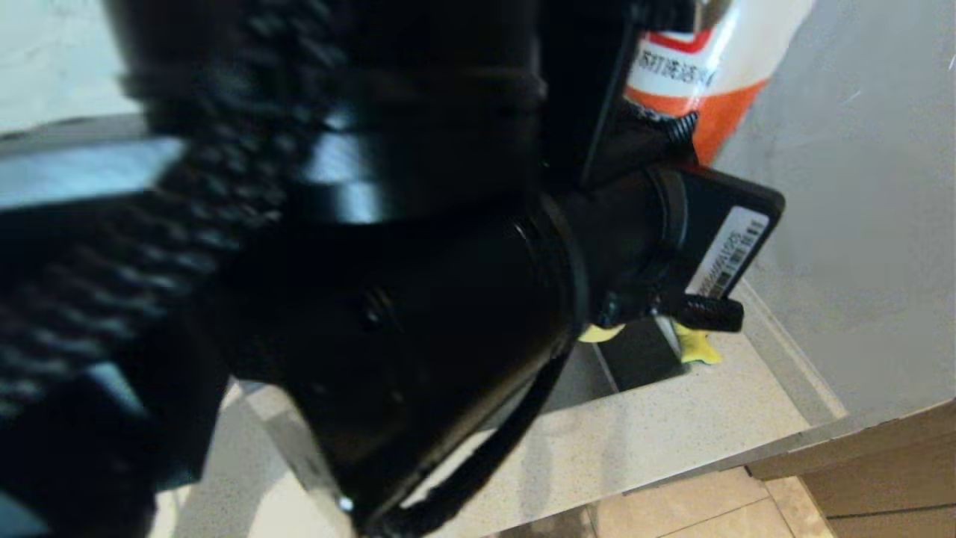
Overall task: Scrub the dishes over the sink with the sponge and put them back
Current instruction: Squeeze it onto the sponge
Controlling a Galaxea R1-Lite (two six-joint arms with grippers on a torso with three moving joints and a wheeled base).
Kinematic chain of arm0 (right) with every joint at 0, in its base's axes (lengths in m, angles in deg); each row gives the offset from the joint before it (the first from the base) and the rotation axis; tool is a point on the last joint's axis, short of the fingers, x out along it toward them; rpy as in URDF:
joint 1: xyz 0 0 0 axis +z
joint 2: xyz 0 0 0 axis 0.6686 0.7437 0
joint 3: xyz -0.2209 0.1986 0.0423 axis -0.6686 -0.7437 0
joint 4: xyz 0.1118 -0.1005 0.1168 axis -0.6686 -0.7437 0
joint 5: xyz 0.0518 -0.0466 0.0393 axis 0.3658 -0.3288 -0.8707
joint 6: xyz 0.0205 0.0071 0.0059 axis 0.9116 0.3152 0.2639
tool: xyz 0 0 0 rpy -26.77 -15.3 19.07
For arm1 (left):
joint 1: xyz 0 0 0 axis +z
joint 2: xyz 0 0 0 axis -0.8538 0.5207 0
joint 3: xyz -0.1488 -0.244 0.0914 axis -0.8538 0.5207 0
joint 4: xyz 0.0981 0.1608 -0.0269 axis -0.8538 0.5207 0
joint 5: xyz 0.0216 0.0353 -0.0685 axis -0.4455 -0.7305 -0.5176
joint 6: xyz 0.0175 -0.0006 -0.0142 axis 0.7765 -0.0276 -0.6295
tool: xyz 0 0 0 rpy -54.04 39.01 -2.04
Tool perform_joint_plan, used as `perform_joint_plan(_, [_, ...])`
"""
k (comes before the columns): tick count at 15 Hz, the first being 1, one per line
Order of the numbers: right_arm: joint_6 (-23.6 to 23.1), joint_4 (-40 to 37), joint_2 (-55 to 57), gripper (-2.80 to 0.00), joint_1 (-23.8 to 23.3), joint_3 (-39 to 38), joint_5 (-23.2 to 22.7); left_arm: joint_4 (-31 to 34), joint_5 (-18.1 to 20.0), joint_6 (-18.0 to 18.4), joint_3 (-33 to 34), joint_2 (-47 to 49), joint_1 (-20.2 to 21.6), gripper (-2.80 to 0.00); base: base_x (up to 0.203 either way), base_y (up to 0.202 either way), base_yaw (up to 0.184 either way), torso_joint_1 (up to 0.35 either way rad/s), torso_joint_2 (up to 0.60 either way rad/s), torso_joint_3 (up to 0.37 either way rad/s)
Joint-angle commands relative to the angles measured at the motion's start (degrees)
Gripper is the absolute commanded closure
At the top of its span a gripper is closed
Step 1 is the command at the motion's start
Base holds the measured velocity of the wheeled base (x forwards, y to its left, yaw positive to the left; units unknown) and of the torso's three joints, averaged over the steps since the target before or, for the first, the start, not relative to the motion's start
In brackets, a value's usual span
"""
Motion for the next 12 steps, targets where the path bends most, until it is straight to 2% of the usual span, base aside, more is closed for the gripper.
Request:
perform_joint_plan(1, [-0.03, -0.08, -0.09, 0.00, 0.00, -0.03, -0.07, -0.02, -1.35, 0.92, 0.27, 4.57, -1.23, 0.00, 0.000, 0.000, 0.000, 0.000, 0.00, 0.000])
perform_joint_plan(8, [-0.03, -0.08, -0.09, 0.00, 0.00, -0.03, 0.02, 0.19, -2.98, 5.53, 0.82, 12.57, -2.25, 0.00, 0.000, 0.000, 0.000, 0.000, 0.00, 0.000])
perform_joint_plan(12, [-0.03, -0.08, -0.09, 0.00, 0.00, -0.03, -0.07, 5.32, -2.98, 6.11, 1.44, 12.71, -2.21, 0.00, 0.000, 0.000, 0.000, 0.000, 0.00, 0.000])
